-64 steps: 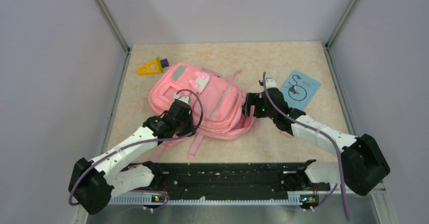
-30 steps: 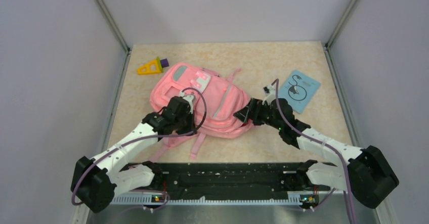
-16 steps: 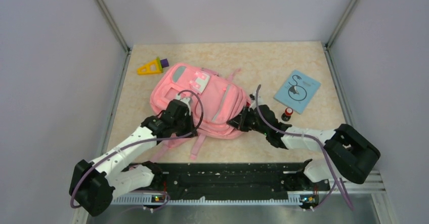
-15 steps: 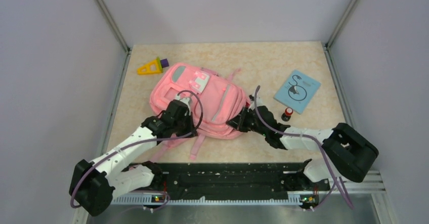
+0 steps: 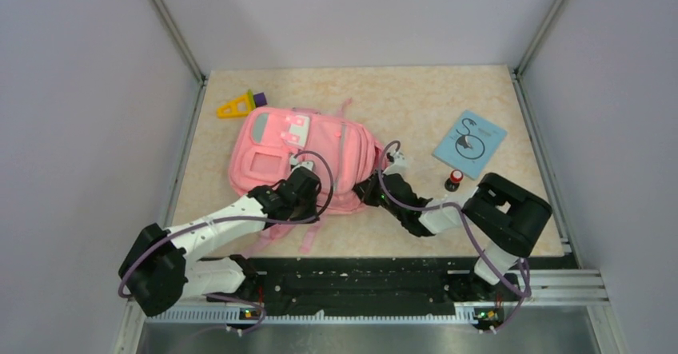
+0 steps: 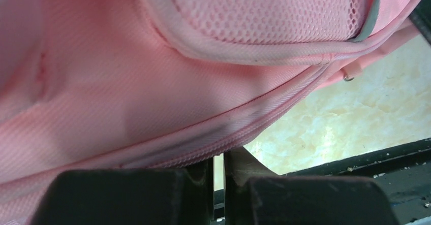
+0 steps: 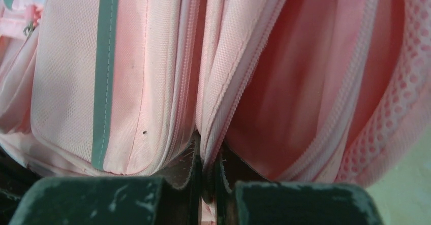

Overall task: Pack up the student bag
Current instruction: Zip the student bag at the center of the board.

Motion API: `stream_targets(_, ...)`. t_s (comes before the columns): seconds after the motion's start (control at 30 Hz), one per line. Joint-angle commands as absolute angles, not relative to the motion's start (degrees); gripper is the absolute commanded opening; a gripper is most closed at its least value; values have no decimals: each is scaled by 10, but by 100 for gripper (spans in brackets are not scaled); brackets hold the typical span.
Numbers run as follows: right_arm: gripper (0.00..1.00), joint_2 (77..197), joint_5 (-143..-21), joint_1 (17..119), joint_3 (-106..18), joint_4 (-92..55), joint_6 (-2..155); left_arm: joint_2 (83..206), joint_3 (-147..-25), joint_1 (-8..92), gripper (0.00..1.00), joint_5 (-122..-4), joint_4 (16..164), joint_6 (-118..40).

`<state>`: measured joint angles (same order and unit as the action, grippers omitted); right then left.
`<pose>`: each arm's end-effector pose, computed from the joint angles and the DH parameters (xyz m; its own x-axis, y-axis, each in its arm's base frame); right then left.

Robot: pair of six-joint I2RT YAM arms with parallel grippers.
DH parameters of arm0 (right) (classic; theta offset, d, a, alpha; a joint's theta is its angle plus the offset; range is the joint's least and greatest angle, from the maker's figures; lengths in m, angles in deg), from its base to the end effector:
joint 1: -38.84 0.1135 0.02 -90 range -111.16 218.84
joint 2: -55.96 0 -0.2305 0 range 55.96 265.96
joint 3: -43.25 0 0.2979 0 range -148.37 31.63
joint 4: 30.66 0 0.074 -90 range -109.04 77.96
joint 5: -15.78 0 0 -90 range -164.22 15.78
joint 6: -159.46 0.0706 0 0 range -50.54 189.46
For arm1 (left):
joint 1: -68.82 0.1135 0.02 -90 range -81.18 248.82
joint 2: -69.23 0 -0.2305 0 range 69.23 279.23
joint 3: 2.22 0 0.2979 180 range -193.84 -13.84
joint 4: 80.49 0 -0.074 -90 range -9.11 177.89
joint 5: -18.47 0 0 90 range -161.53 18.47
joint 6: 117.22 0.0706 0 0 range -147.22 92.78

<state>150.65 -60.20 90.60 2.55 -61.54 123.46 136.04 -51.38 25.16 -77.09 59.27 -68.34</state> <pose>0.2270 0.2604 0.0463 -0.6477 0.4462 -0.6175 -0.1703 0.7052 0.6882 0.2144 -0.1951 0.1129 -0.8890 -0.0564 -0.4544 0.0866 0.9538 -0.2877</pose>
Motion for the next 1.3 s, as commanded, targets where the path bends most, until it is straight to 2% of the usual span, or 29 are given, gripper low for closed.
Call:
stream_targets(0.0,0,1517,-615,948,-26,-686,1228,1377,-562,219,7,-703,734,-711)
stream_targets(0.03,0,1513,-613,948,-25,-681,1223,1375,-562,218,9,-709,728,-711)
stream_targets(0.1,0,1494,-601,948,-21,-659,1206,1360,-561,218,20,-740,707,-706)
stream_targets(0.17,0,1464,-580,947,-20,-618,1179,1335,-561,219,42,-767,677,-706)
stream_targets(0.2,4,1445,-569,947,-23,-592,1163,1320,-560,219,50,-773,661,-706)
stream_targets(0.27,25,1409,-550,947,-34,-522,1124,1290,-561,219,59,-797,625,-704)
stream_targets(0.4,57,1345,-509,948,-48,-401,1073,1212,-549,226,70,-848,569,-705)
stream_targets(0.47,68,1317,-494,947,-45,-365,1060,1183,-547,246,75,-846,553,-694)
stream_targets(0.53,73,1294,-486,948,-41,-338,1045,1163,-554,277,77,-840,526,-682)
stream_targets(0.7,75,1241,-509,958,-36,-300,1013,1130,-574,340,82,-864,485,-653)
stream_targets(0.93,74,1210,-457,1048,-45,-264,1010,1068,-543,396,85,-953,474,-710)
stream_targets(1.07,74,1262,-458,1101,-71,-289,1019,1035,-500,407,89,-964,502,-735)
stream_targets(1.27,70,1407,-470,1163,-161,-308,1035,1066,-487,418,90,-934,514,-738)
